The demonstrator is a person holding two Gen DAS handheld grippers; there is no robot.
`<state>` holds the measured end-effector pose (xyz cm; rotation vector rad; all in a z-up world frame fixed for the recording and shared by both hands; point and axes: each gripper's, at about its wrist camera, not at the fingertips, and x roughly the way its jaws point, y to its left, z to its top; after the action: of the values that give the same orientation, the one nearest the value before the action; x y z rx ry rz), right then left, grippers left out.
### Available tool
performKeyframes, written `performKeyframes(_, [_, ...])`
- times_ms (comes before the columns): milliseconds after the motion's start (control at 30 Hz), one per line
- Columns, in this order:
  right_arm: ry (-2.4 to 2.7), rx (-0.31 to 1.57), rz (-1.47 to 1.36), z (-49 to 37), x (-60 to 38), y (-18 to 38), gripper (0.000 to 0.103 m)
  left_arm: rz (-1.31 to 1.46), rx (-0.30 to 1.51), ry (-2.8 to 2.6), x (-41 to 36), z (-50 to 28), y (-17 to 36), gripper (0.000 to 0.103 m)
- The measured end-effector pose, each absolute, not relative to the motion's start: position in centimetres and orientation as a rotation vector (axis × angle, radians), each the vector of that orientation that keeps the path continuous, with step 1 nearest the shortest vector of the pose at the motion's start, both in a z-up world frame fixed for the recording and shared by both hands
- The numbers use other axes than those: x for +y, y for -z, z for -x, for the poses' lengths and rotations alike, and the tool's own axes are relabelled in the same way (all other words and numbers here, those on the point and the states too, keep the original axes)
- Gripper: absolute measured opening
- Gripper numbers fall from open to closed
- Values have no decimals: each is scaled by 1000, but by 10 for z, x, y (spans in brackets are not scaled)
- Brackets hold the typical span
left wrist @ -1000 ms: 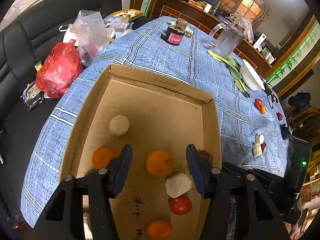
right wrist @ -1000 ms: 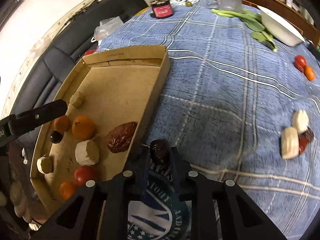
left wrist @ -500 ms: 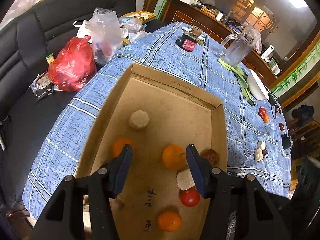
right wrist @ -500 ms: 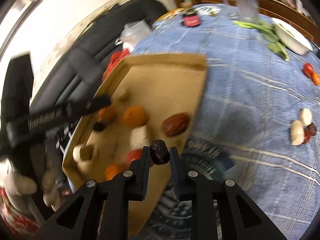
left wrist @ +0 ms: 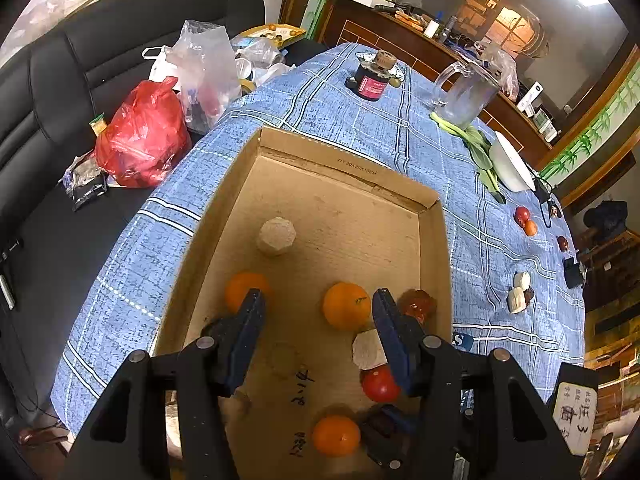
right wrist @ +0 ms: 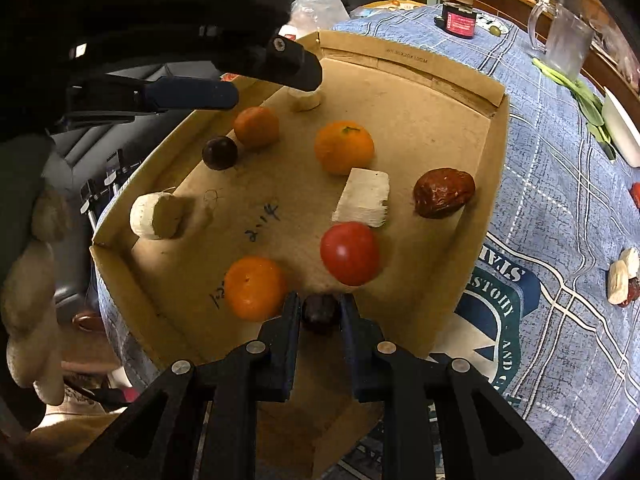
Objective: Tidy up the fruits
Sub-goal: 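Lower the right tool into the box and release the dark date, then withdraw both open tools from the box back over the tablecloth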
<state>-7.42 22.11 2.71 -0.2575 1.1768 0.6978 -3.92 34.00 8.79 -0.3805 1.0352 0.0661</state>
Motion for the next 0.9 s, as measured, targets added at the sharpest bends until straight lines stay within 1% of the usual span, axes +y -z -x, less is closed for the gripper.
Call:
performKeyframes(67, [-696, 1177, 248, 75, 220, -30, 25, 377, 1031, -67, 340, 40, -90, 55])
performKeyframes(100, [-697, 1171, 238, 75, 219, -33, 30, 374, 1029, -68, 340, 40, -92, 55])
performKeyframes(133, [-698, 1163, 227, 73, 215, -36, 32, 372, 1027, -68, 339, 40, -93, 55])
performKeyframes(200, [-699, 1126, 192, 73, 204, -48, 45, 356, 1018, -70, 336, 40, -98, 55])
performKeyframes(300, [-671, 1064, 133, 73, 184, -65, 56, 296, 996, -84, 325, 40, -109, 55])
performKeyframes(367, [-639, 1043, 86, 68, 168, -73, 58, 238, 978, -96, 313, 40, -118, 56])
performKeyframes(400, [-619, 1036, 55, 64, 158, -76, 58, 206, 967, -105, 306, 40, -123, 61])
performKeyframes(500, [-560, 1028, -11, 58, 132, -80, 58, 96, 914, -125, 280, 45, -139, 67])
performKeyframes(667, [-480, 1055, -96, 54, 83, -72, 58, -65, 831, -121, 225, 54, -162, 69])
performKeyframes(800, [-431, 1053, -125, 57, 50, -70, 58, -137, 792, -99, 186, 60, -174, 73])
performKeyframes(900, [-405, 1051, -137, 58, 27, -71, 58, -178, 775, -86, 158, 64, -179, 73])
